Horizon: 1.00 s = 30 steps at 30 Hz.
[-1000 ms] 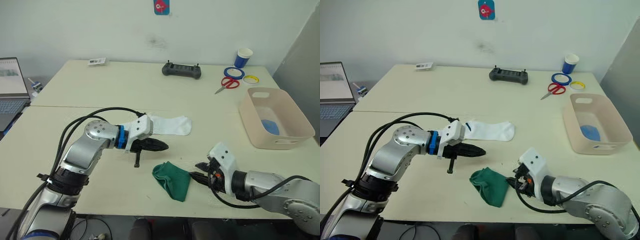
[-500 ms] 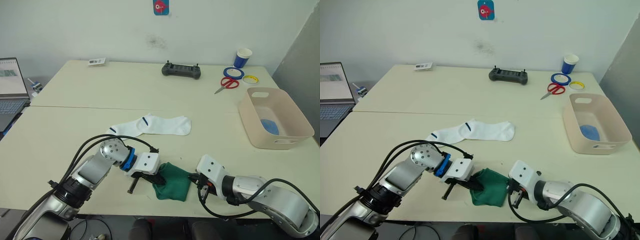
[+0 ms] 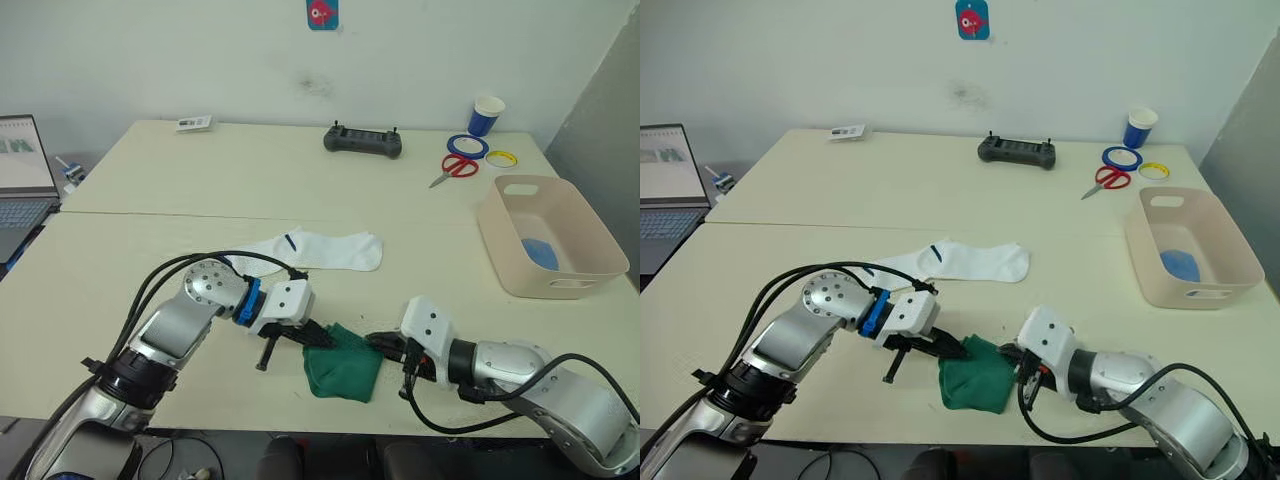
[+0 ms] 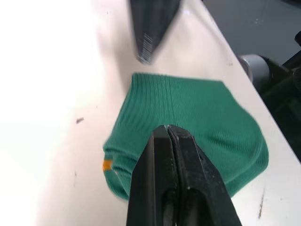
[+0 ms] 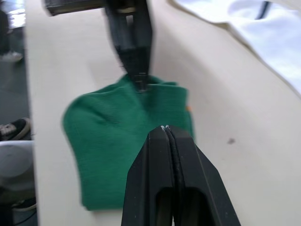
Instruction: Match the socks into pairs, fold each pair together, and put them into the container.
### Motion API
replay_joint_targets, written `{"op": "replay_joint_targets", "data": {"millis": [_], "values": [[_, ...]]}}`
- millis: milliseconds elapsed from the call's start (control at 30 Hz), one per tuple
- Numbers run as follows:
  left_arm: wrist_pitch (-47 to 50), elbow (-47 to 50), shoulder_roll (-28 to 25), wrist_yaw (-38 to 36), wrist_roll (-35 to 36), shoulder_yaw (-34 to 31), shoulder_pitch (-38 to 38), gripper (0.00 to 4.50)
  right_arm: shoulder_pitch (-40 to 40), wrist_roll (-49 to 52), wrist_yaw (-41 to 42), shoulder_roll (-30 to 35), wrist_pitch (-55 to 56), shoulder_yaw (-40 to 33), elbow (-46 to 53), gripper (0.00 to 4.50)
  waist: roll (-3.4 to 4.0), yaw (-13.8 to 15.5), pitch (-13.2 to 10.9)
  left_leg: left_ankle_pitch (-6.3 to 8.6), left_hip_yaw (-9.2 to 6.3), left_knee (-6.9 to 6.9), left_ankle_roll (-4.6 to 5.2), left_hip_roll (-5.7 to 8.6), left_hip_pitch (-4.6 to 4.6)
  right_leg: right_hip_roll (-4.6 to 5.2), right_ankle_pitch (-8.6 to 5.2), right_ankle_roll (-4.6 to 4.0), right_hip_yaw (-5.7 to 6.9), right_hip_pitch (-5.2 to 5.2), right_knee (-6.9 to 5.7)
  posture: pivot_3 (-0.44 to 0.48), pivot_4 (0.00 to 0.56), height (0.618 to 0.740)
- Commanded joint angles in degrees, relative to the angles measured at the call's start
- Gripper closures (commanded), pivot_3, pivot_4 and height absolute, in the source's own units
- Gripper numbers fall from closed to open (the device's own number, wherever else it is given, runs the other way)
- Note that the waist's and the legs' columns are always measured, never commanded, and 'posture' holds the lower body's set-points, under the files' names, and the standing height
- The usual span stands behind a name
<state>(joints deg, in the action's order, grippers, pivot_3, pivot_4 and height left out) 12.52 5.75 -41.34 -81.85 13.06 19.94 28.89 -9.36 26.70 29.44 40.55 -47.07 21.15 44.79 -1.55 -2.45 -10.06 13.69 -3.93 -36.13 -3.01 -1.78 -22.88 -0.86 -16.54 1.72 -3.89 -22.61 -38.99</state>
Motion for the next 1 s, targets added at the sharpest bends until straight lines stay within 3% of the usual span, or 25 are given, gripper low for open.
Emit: {"op": "replay_joint_targets", "data": {"millis": [33,233,400,500,767,1000], "values": [[-1.80,-1.10,-0.47,0.81,-3.59,1.39,0.27,4.50,-2.15,-3.65,2.86,-0.37,2.42,4.01,-2.50,4.45,0.00,-0.03,0.00,0.00,0.00,0.00,0.00,0.00,0.00,0.00,0.00,0.00,0.00,0.00,-0.01,0.000,0.150,0.740],[-5.94,-5.89,0.29,2.92,-8.55,2.49,-0.01,4.50,-1.59,-10.14,6.00,1.94,3.90,10.20,-5.32,4.45,0.00,0.11,0.00,0.00,-0.01,-0.01,0.00,0.01,0.00,0.00,0.00,-0.01,0.01,0.01,0.00,0.000,0.150,0.740],[-7.38,-7.66,0.47,4.26,-9.53,1.65,-0.60,4.50,4.06,-13.86,5.71,6.49,5.13,8.99,-3.30,4.45,0.02,0.52,0.01,0.00,-0.01,-0.01,0.00,0.01,0.00,0.01,-0.01,-0.01,0.01,0.01,0.01,0.000,0.150,0.740],[-7.44,-6.93,1.25,3.84,-6.21,-0.25,-0.99,4.50,8.31,-13.13,5.08,7.67,6.23,4.35,-0.67,4.45,-0.01,0.64,0.02,0.00,-0.01,-0.02,0.00,0.02,0.05,0.03,-0.01,-0.01,0.03,0.10,0.02,0.000,0.150,0.740],[6.44,4.15,-0.33,-0.32,4.92,-3.72,1.42,4.50,16.81,-4.74,0.65,0.98,1.77,-12.87,8.48,4.45,-0.11,0.61,-0.04,0.00,-0.13,-0.09,-0.01,0.01,0.12,0.03,0.00,0.00,0.15,0.25,-0.01,0.000,0.150,0.740],[-1.15,-2.71,0.05,0.35,-2.35,0.55,1.19,4.50,18.27,-0.72,-4.07,-3.74,-7.89,-16.71,10.49,4.45,-0.09,0.55,-0.04,-0.01,-0.15,-0.07,-0.01,0.01,0.19,0.01,0.00,-0.01,0.15,0.30,-0.01,0.000,0.150,0.740]]}}
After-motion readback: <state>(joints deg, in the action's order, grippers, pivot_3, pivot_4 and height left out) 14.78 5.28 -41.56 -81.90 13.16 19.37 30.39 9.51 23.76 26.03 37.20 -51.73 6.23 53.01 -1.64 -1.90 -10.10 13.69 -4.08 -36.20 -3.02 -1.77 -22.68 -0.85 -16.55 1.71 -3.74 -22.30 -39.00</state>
